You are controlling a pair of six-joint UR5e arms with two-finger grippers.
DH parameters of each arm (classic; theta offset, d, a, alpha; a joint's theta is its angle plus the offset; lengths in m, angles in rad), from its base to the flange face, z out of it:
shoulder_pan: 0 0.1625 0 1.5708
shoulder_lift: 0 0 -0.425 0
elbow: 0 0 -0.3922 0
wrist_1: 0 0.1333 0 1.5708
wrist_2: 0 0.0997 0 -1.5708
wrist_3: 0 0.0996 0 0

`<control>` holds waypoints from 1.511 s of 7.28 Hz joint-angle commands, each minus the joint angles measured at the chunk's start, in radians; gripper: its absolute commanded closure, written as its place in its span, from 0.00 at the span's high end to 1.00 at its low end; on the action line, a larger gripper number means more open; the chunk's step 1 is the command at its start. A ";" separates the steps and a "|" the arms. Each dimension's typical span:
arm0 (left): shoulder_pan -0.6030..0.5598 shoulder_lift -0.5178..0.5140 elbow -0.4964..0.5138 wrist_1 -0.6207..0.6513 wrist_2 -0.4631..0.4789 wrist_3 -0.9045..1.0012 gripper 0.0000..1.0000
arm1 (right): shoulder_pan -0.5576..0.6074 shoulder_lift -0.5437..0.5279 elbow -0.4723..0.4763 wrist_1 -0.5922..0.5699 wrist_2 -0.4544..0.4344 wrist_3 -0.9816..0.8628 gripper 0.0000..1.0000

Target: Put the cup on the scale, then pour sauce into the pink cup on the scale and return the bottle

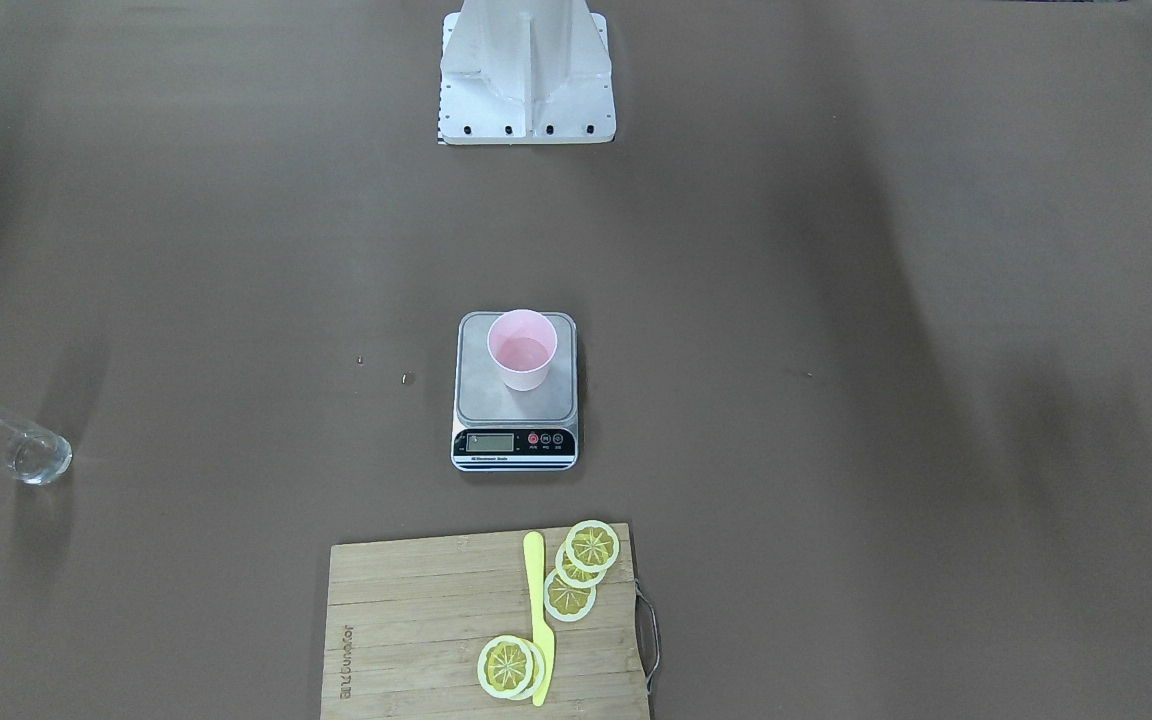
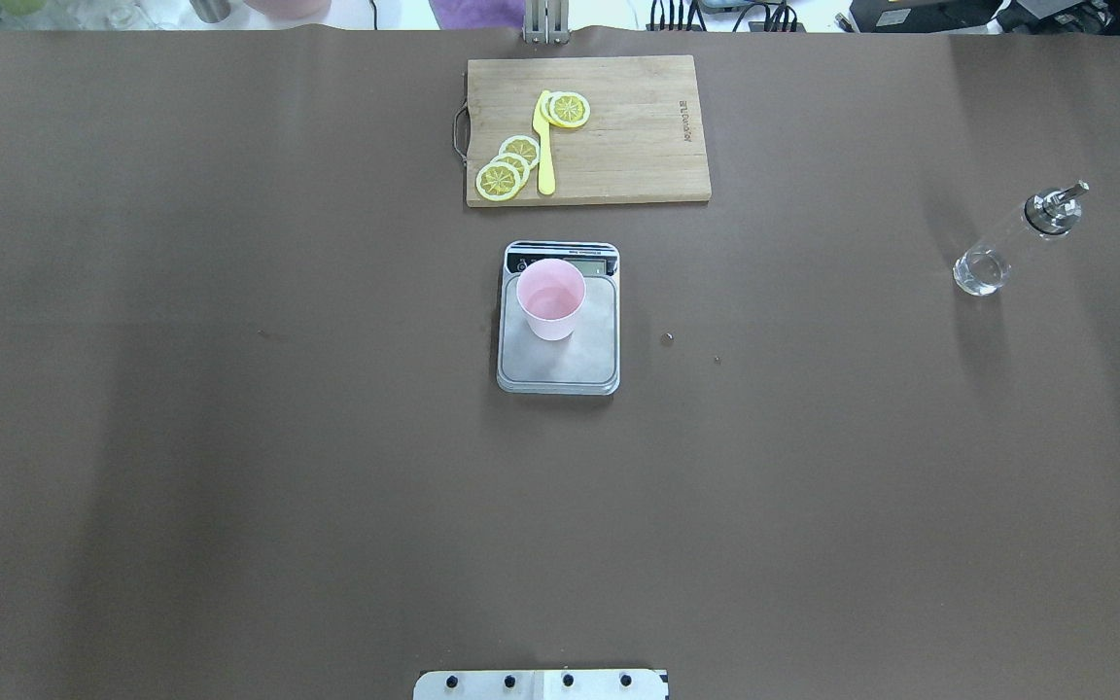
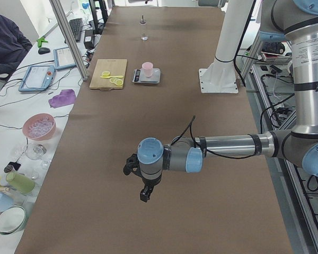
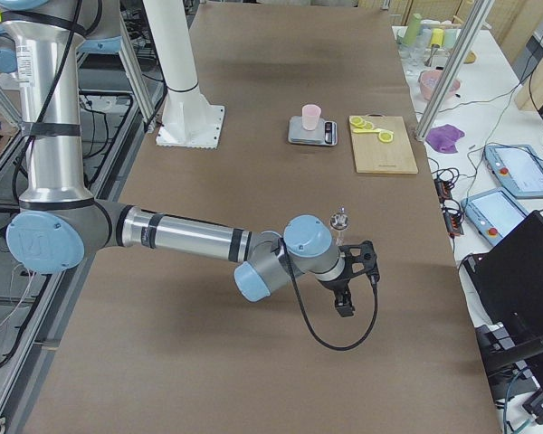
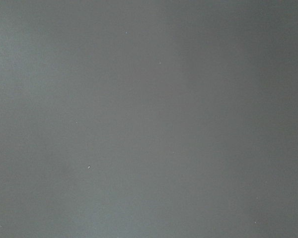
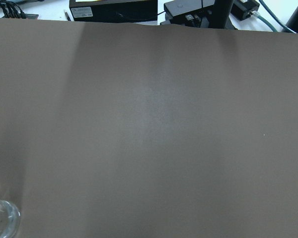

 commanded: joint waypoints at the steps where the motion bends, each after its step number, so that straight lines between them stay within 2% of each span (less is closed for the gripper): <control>1: 0.000 -0.003 0.004 0.000 0.002 0.000 0.98 | -0.044 0.047 0.047 -0.219 0.015 -0.110 1.00; 2: 0.000 -0.006 0.006 0.002 0.003 -0.001 0.98 | -0.046 0.079 0.094 -0.448 0.026 -0.240 1.00; 3: 0.000 -0.007 0.007 0.005 0.003 -0.001 0.98 | -0.041 0.090 0.199 -0.731 0.026 -0.352 1.00; 4: 0.000 -0.009 0.007 0.005 0.002 -0.001 0.98 | -0.029 0.087 0.298 -0.954 0.017 -0.425 1.00; 5: 0.000 -0.009 0.009 0.006 0.002 -0.001 0.98 | -0.026 0.019 0.359 -1.062 -0.001 -0.427 1.00; 6: 0.000 -0.009 0.007 0.008 0.000 -0.001 0.98 | -0.027 -0.088 0.355 -0.947 -0.036 -0.427 1.00; 7: 0.000 -0.009 0.007 0.009 0.000 -0.003 0.98 | -0.027 -0.147 0.298 -0.784 -0.061 -0.419 1.00; 8: 0.000 -0.007 0.003 0.012 0.000 -0.003 0.98 | -0.027 -0.161 0.200 -0.625 -0.037 -0.418 1.00; 9: 0.000 -0.004 0.003 0.012 0.000 -0.003 0.98 | -0.027 -0.164 0.173 -0.556 -0.031 -0.418 1.00; 11: 0.000 -0.009 0.006 0.015 0.000 -0.005 0.98 | -0.027 -0.167 0.180 -0.559 -0.025 -0.416 1.00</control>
